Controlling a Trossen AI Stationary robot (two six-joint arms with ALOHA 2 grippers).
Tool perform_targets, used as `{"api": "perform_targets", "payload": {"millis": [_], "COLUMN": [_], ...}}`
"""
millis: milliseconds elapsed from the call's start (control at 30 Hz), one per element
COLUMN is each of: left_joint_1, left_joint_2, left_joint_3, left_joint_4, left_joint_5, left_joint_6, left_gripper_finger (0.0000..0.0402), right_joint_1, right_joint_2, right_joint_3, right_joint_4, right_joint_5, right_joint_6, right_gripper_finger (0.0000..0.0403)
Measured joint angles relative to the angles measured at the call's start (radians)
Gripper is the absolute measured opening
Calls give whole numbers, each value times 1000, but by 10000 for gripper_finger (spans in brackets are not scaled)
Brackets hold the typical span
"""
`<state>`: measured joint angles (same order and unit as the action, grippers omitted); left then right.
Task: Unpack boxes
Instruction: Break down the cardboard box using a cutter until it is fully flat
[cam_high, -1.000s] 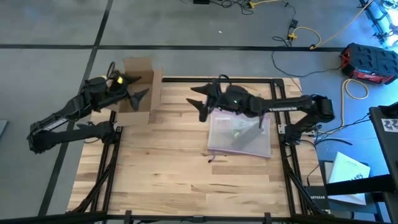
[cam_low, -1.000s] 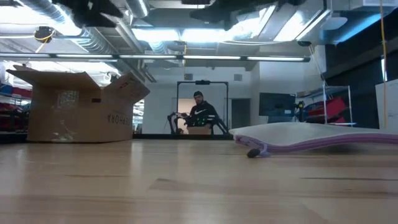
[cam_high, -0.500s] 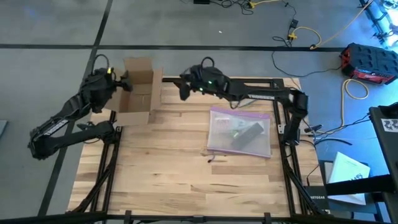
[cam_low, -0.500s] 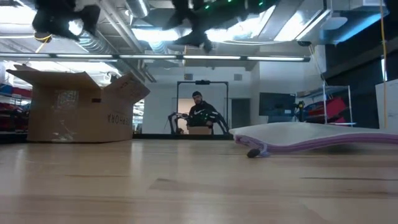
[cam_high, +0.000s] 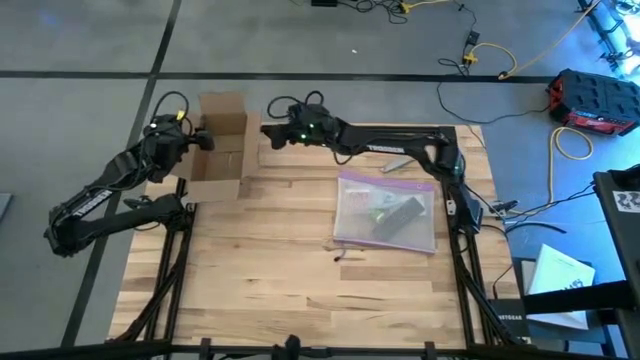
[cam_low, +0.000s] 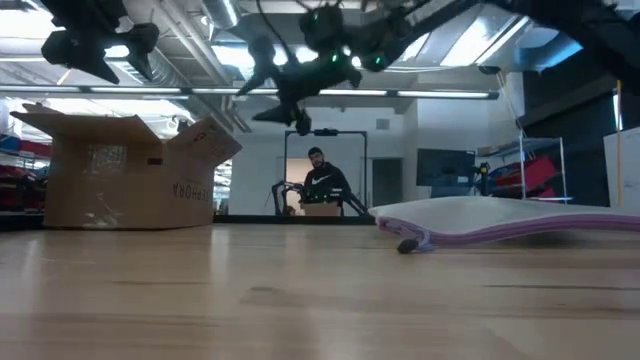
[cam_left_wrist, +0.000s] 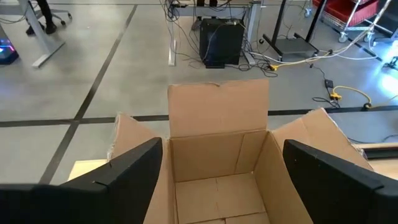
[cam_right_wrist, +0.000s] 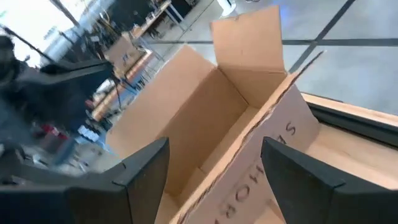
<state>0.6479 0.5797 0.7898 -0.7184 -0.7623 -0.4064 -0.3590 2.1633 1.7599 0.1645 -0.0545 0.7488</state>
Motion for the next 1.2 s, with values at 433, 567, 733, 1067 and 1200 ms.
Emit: {"api": "perform_targets", "payload": {"millis": [433,567,733,1067,1200], "left_joint_1": [0,0,0,0,0], "left_joint_2": [0,0,0,0,0], "left_joint_3": [0,0,0,0,0], "left_joint_4": [-6,-6,-6,-5,-4], "left_joint_5": [52,53,53,53,53], "left_joint_6": [15,14,13,16,16], "left_gripper_finger": [320,320,320,320,320], "right_joint_1": [-28,-28,-28,-17,20], "right_joint_2": [161,193,205,213,219], "right_joint_3": [147,182,186,187,187], "right_joint_4": [90,65,25,14,15], "right_joint_5": [-70,-70,-56,-80,-66], "right_joint_6": [94,96,93,108,94], "right_gripper_finger": [241,241,241,241,241]}}
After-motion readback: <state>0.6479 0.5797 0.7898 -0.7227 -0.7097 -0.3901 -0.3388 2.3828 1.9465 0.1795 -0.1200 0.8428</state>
